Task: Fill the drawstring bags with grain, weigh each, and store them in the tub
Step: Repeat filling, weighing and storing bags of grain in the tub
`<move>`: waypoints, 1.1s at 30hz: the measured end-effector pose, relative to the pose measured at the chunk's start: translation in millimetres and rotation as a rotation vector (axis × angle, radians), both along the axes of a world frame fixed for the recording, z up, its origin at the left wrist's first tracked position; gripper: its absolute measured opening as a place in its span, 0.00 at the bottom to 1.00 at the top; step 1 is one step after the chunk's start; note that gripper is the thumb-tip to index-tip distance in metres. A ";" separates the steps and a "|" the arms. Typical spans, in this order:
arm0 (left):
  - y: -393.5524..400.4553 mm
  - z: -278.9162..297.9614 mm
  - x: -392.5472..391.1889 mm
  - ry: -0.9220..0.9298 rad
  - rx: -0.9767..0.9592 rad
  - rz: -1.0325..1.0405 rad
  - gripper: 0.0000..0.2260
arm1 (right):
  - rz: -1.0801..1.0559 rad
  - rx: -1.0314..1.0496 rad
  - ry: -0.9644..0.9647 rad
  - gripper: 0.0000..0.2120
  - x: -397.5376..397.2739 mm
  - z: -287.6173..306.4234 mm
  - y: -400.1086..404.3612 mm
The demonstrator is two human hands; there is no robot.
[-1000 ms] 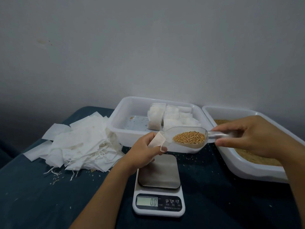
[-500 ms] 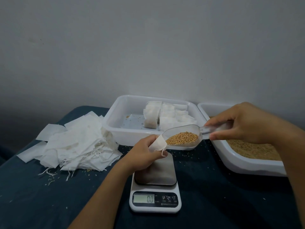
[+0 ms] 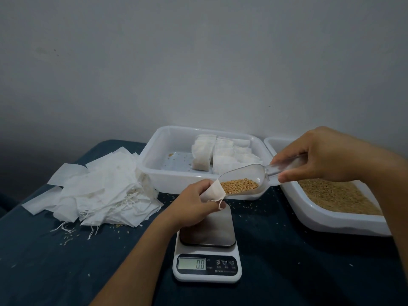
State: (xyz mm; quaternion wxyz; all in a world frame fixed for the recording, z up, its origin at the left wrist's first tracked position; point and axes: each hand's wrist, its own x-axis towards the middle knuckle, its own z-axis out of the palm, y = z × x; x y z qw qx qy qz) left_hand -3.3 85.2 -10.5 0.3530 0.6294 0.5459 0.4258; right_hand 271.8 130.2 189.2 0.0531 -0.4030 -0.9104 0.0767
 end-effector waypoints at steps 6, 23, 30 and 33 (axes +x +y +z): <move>-0.5 0.7 0.2 -0.009 0.008 -0.007 0.14 | 0.001 0.009 0.007 0.18 -1.8 2.2 -0.7; -3.1 4.6 2.1 -0.064 -0.009 0.010 0.13 | -0.007 0.003 0.037 0.25 4.8 6.2 -6.1; -5.8 7.7 1.5 -0.164 -0.017 0.030 0.08 | -0.086 -0.090 0.196 0.19 21.7 -18.2 -5.4; -6.7 8.3 2.1 -0.198 -0.029 0.026 0.09 | -0.111 -0.116 0.287 0.16 27.5 -29.3 -5.6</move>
